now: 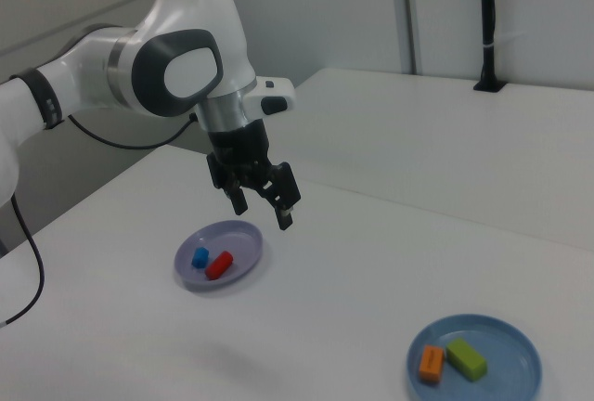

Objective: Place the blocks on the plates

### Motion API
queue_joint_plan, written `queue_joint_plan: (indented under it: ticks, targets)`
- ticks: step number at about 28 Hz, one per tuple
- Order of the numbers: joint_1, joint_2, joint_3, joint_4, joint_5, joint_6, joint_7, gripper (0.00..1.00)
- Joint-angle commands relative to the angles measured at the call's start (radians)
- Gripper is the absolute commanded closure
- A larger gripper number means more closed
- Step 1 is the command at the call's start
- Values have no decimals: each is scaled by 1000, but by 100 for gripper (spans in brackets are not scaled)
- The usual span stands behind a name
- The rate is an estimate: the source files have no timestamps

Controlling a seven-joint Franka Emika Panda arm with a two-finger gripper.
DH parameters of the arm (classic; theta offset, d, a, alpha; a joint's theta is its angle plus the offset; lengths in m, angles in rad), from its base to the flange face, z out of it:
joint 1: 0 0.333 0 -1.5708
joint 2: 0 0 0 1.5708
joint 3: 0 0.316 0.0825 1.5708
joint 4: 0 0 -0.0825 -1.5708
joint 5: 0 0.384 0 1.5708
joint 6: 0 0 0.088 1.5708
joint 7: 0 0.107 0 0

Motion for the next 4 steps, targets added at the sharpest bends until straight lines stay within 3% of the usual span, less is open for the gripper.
queue_joint_plan:
  ticks: [1, 4]
  targets:
    - [-1, -13, -5, -6, 24, -11, -19, 0]
    - [-1, -13, -5, -6, 24, -11, -19, 0]
